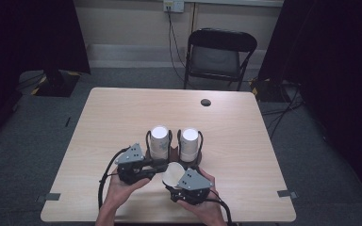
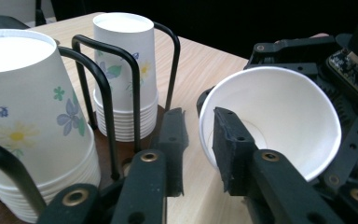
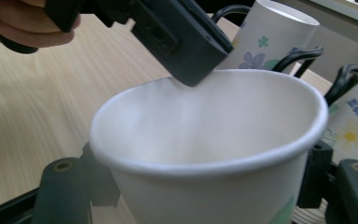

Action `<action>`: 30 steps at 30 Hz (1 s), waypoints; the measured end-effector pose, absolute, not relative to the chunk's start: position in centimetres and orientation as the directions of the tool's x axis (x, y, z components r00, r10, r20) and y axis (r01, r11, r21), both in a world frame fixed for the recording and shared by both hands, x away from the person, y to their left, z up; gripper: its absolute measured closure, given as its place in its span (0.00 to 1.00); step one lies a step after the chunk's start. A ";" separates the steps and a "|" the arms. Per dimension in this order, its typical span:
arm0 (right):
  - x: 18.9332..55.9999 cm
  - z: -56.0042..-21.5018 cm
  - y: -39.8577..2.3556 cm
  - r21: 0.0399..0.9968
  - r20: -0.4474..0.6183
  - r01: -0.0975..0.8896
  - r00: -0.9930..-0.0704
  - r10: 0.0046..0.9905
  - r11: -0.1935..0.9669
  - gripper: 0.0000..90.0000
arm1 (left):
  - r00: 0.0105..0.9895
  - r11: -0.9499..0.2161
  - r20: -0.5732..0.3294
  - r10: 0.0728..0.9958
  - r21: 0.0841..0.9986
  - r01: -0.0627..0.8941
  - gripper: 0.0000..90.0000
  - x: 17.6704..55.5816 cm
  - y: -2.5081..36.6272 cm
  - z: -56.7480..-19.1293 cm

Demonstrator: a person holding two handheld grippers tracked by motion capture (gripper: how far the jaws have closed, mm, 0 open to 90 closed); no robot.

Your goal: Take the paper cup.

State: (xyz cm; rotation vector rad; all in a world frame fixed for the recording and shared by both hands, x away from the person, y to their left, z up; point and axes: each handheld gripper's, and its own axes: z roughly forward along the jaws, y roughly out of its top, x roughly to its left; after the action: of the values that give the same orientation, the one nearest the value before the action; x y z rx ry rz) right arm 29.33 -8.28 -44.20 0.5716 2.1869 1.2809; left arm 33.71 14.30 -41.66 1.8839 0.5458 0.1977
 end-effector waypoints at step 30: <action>29.6 -44.1 -11.8 0.913 -0.118 0.177 -0.748 0.653 0.368 0.33 | 0.730 -0.252 -0.060 0.681 0.916 0.311 0.25 33.3 18.3 -44.1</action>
State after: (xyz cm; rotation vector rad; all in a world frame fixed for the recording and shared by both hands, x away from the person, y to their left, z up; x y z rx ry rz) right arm 29.65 -11.79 -44.15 0.7176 2.1681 1.3609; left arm 33.27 18.34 -44.11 1.8485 0.7705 0.4261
